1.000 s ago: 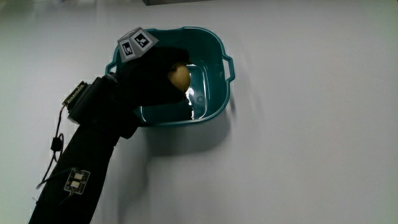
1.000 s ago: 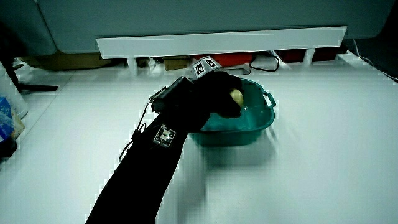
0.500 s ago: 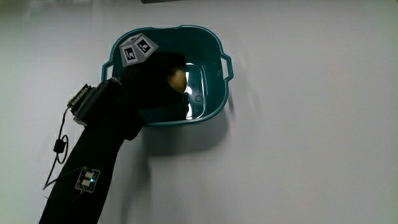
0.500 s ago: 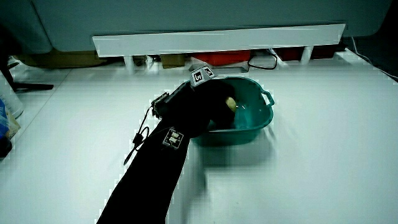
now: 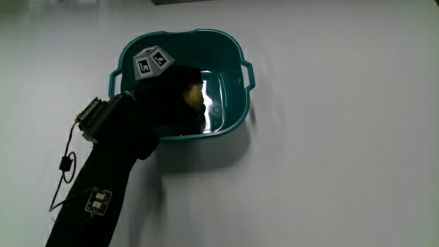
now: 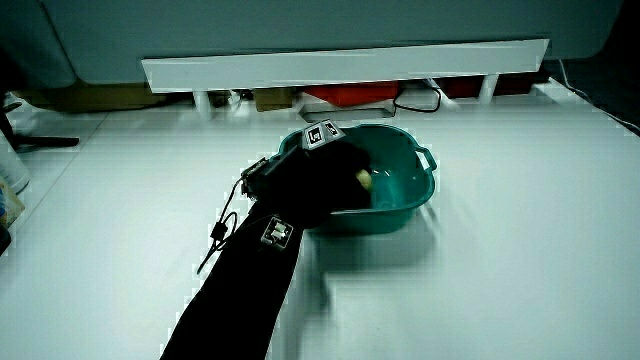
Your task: Place pear into plate
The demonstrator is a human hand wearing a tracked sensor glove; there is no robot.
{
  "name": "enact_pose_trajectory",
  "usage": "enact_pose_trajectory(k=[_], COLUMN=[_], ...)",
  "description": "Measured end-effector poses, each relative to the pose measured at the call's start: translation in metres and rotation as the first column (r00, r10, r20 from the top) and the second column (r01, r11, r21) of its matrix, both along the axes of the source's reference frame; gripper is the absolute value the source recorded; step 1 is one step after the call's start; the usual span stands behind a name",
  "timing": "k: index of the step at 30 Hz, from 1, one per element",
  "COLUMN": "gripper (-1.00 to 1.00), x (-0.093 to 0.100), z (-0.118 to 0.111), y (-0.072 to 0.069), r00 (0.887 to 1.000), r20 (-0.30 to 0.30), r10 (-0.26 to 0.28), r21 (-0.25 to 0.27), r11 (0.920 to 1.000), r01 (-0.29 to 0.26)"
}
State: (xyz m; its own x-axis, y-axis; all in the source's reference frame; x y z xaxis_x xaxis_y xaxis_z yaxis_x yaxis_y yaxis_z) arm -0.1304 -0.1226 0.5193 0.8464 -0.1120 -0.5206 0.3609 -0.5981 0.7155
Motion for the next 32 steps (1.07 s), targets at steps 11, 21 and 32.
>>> enact_pose_trajectory(k=[11, 21, 32], gripper=[-0.50, -0.92, -1.00], x=[0.004, 0.009, -0.010], z=[0.004, -0.006, -0.021], y=[0.000, -0.003, -0.004], r00=[0.999, 0.998, 0.995], r20=[0.020, 0.002, -0.093], r10=[0.027, 0.062, 0.028], r21=[-0.065, -0.115, -0.115], r11=[0.9975, 0.9915, 0.9926], r01=[-0.026, -0.061, -0.039])
